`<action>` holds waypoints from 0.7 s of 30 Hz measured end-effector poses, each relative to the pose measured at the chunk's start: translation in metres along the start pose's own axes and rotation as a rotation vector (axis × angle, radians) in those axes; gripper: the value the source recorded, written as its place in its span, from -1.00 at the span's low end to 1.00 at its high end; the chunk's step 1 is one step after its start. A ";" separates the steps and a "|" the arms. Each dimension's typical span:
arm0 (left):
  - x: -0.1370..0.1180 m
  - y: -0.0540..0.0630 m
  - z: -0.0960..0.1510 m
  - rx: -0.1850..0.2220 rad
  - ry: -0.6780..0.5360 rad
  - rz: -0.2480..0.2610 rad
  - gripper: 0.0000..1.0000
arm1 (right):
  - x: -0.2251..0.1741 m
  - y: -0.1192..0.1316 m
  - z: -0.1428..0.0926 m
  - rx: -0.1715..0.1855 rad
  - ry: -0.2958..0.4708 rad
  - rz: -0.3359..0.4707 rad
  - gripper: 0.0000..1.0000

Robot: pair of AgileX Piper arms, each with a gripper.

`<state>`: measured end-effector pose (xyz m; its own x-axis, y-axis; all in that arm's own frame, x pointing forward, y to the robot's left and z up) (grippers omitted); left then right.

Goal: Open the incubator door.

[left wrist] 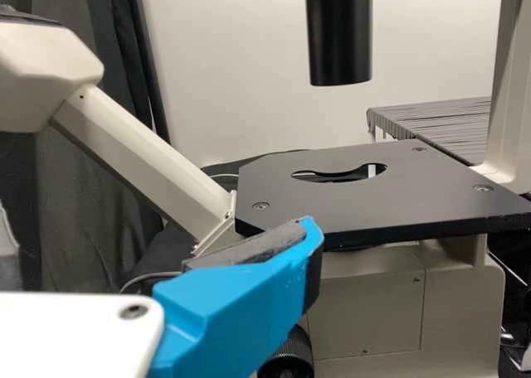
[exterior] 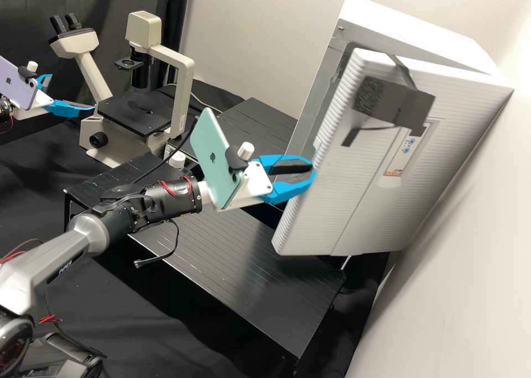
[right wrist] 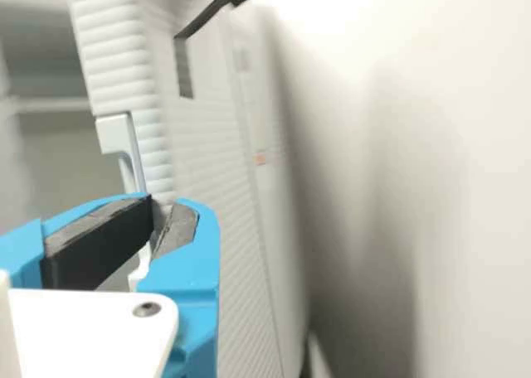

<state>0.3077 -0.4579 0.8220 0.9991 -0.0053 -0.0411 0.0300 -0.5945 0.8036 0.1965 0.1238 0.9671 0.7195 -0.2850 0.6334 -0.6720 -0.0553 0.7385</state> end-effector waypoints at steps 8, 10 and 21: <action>0.000 0.000 0.000 0.000 0.000 0.000 1.00 | -0.013 0.015 -0.008 -0.021 0.011 0.159 1.00; 0.000 0.000 0.000 0.000 0.000 0.000 1.00 | -0.014 0.015 -0.008 -0.064 0.063 0.168 1.00; 0.000 0.000 0.000 0.000 0.000 0.000 1.00 | -0.044 -0.012 -0.023 -0.149 0.352 0.028 1.00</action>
<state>0.3077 -0.4579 0.8220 0.9991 -0.0053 -0.0411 0.0300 -0.5945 0.8036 0.1769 0.1587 0.9361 0.7347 0.0634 0.6754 -0.6781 0.0950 0.7288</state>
